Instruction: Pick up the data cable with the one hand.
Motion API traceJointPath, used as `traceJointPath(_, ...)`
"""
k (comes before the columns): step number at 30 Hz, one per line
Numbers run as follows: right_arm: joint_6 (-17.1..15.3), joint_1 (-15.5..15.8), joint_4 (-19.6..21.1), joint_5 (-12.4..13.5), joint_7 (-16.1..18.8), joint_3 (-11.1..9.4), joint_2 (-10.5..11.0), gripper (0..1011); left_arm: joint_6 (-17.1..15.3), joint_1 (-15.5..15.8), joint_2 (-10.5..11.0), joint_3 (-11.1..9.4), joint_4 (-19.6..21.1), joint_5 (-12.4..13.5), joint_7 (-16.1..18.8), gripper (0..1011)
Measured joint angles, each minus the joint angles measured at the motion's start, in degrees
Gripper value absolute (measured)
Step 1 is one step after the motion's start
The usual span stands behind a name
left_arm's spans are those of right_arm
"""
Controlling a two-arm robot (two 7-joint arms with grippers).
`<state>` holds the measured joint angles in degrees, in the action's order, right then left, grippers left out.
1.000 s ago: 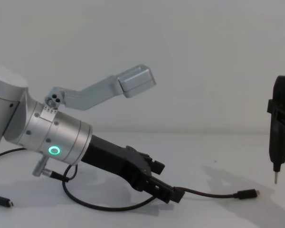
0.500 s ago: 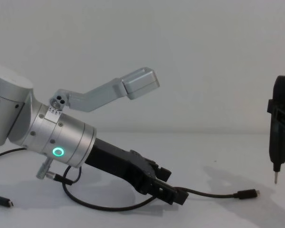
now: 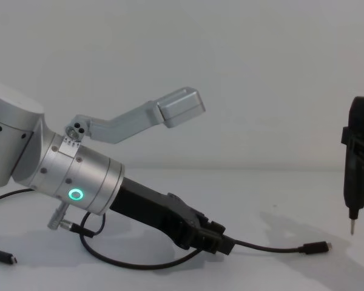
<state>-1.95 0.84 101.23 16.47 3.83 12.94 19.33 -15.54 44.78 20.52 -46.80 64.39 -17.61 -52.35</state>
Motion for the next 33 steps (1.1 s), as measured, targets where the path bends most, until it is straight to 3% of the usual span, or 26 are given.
traceJointPath(12,0.0,0.0,0.0,0.0,0.0,0.0,0.0,274,0.0,0.0,0.0,-0.1,0.0,-0.1,0.0,36)
traceJointPath(33,-0.4,0.2,2.5,0.9,0.9,-0.8,-1.0,275,4.0,-1.6,1.4,1.8,3.5,-2.1,2.1,36)
